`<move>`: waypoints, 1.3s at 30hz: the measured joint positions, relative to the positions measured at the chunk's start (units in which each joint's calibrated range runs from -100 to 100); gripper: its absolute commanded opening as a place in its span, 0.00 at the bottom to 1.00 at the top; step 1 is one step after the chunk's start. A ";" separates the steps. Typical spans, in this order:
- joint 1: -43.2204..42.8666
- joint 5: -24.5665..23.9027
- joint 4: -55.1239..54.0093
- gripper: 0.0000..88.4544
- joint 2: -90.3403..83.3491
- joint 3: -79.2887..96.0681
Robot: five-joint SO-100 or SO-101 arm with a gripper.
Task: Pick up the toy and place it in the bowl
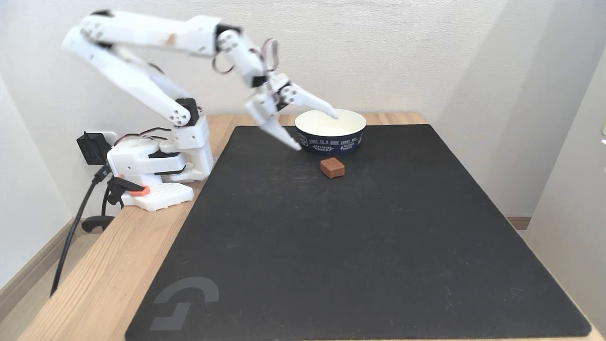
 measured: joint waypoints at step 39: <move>2.25 13.95 11.23 0.07 53.96 -43.65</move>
